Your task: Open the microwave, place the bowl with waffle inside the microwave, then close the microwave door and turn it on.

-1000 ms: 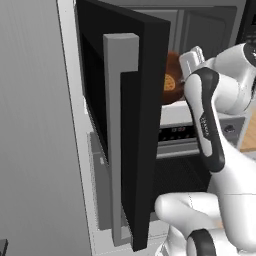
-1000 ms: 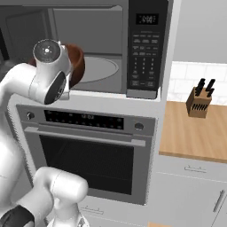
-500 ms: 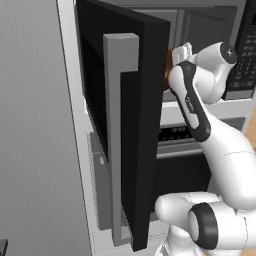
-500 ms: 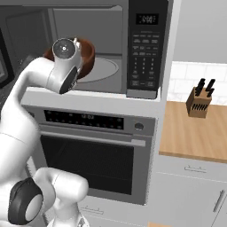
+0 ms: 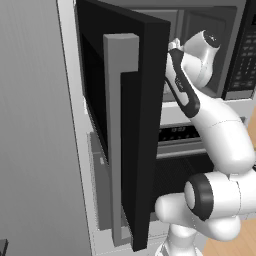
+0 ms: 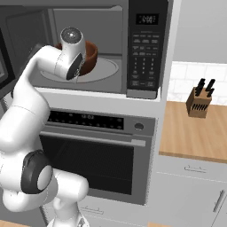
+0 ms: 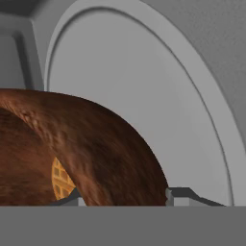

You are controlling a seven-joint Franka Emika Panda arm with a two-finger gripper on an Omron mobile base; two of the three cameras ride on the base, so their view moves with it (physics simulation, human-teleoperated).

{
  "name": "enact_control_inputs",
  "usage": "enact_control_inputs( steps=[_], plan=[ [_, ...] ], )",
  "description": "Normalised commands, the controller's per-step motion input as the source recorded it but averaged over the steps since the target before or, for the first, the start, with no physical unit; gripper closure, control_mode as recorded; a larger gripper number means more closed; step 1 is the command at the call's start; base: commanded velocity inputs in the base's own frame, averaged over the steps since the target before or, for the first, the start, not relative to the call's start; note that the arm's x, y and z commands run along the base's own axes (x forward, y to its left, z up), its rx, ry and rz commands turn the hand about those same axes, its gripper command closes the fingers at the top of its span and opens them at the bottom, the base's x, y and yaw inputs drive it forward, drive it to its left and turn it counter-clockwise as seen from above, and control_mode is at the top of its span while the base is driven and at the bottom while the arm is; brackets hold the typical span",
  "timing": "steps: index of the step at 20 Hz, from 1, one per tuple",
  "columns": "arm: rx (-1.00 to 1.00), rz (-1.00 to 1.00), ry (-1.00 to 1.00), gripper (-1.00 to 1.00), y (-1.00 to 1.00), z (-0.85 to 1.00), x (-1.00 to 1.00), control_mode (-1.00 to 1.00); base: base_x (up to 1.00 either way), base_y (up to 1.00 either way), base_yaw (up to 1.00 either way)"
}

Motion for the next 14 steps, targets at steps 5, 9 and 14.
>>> enact_control_inputs(
  steps=[5, 9, 14],
  plan=[
    [0.0, 0.0, 0.05, 1.0, 0.07, -0.58, 0.35, -1.0, 0.0, 0.0, 0.0],
    [0.01, 0.0, 0.02, -1.0, 0.11, -0.67, 0.21, -1.0, 0.0, 0.0, 0.0],
    [0.12, 0.0, 0.0, -1.0, 0.0, -0.39, 0.02, -1.0, 0.0, 0.0, 0.0]
  ],
)
